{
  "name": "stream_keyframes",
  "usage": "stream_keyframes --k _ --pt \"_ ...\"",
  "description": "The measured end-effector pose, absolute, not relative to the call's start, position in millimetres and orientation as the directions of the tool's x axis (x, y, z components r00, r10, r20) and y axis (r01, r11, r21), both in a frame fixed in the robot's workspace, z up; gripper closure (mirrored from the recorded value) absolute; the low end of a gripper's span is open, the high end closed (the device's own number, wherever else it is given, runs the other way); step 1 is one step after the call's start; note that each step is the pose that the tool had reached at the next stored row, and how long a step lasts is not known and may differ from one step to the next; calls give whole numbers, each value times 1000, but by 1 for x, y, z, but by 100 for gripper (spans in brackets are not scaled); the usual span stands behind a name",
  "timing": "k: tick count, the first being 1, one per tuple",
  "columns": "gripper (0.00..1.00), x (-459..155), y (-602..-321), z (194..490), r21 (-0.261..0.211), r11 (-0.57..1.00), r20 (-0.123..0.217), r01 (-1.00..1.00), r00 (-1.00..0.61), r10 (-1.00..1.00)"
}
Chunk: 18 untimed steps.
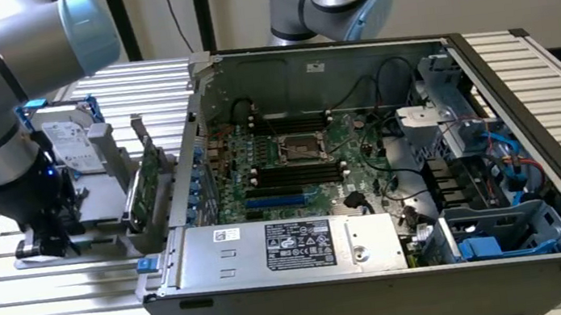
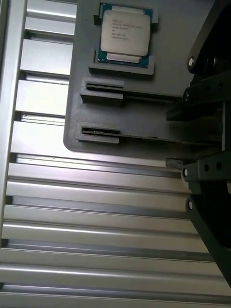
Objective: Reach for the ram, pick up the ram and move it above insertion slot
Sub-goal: 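Pick up the ram and move it above insertion slot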
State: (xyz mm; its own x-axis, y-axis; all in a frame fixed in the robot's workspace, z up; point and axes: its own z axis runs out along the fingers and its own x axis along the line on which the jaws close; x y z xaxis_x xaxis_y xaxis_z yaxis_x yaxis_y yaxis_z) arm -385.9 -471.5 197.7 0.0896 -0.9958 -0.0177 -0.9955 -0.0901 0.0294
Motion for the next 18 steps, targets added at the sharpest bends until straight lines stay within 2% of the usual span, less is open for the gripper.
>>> stream_keyframes --k 2,3,7,9,10,11,18 --pt "60 -386 -471 196 29 -90 -18 -995 90 -996" --pt "67 -386 -472 196 30 -90 -18 -995 90 -996" --pt "69 -386 -471 196 29 -90 -18 -995 90 -996" --pt "82 -386 -471 196 29 -90 -18 -995 90 -996" --pt "82 -386 -471 196 29 -90 -18 -995 90 -996" --pt "86 -386 -471 196 30 -90 -18 -995 90 -996" --pt "86 -386 -471 200 30 -90 -18 -995 90 -996"
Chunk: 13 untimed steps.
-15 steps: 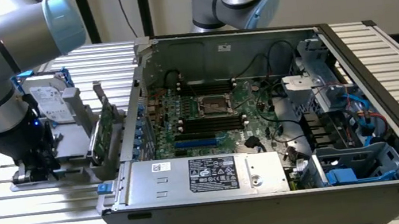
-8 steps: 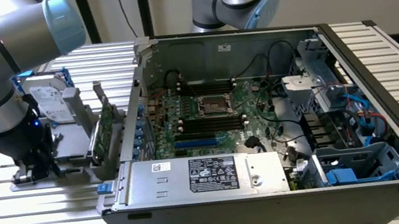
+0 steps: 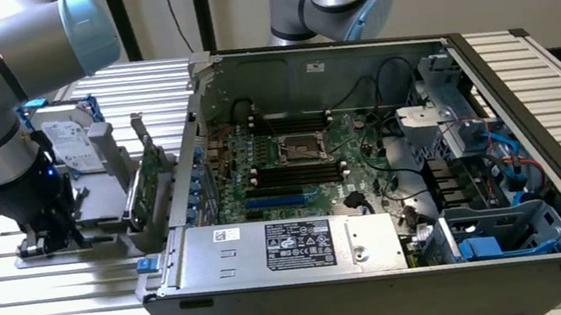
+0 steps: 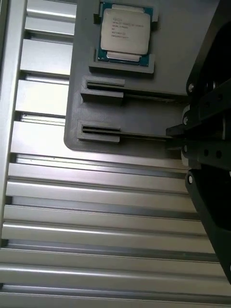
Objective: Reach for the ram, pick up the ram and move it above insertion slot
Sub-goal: 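Pick up the ram and move it above insertion slot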
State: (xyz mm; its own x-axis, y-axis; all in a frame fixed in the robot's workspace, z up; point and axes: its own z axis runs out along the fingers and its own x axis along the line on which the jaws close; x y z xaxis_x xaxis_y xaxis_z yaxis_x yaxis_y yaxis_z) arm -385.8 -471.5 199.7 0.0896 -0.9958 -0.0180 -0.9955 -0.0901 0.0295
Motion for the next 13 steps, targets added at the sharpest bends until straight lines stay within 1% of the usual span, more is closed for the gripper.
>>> stream_keyframes --k 7,13 --pt "86 -385 -471 216 32 -90 -18 -995 90 -996" --pt "86 -383 -472 242 35 -90 -19 -995 90 -996"
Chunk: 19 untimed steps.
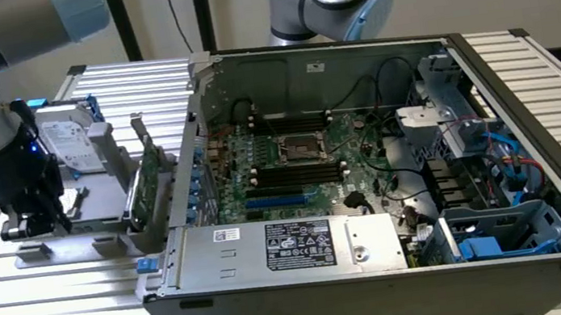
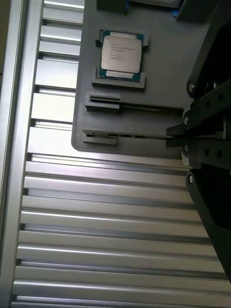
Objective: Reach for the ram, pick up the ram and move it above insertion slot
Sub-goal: 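Pick up the ram and move it above insertion slot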
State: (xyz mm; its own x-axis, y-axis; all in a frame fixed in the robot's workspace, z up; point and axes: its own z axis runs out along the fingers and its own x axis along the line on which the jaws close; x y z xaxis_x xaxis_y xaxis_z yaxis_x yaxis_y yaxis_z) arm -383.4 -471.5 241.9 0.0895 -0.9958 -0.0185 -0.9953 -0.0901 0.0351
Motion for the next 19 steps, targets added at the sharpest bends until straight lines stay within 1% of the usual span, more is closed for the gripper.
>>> stream_keyframes --k 10,19 --pt "86 -371 -471 287 39 -90 -19 -995 89 -996" --pt "86 -340 -471 328 47 -91 -20 -995 90 -996"
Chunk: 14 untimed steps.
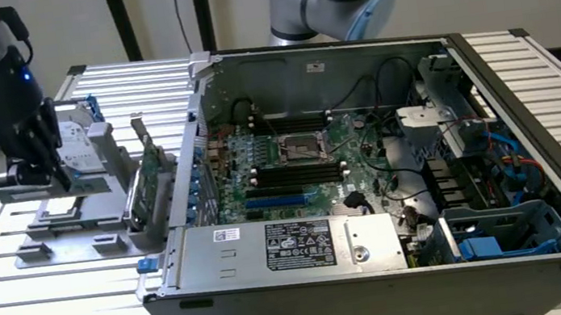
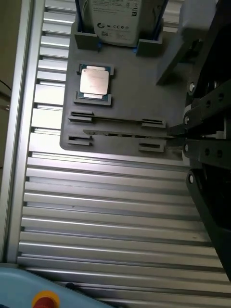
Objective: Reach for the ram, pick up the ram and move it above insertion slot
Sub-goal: 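Pick up the ram and move it above insertion slot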
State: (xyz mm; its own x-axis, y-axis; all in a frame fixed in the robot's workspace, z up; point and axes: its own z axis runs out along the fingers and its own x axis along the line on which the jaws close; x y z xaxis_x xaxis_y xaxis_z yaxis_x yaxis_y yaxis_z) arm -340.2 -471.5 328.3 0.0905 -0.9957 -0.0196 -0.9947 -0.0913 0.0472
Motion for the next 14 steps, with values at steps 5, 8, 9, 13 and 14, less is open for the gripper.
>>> stream_keyframes --k 5,8,9,13,14 --pt "86 -321 -471 351 50 -92 -20 -995 91 -996" --pt "86 -311 -471 362 52 -92 -21 -994 91 -996" --pt "86 -307 -471 365 52 -92 -22 -994 91 -996" --pt "86 -293 -471 374 53 -92 -24 -994 91 -996" --pt "86 -289 -470 375 53 -92 -25 -994 91 -996"
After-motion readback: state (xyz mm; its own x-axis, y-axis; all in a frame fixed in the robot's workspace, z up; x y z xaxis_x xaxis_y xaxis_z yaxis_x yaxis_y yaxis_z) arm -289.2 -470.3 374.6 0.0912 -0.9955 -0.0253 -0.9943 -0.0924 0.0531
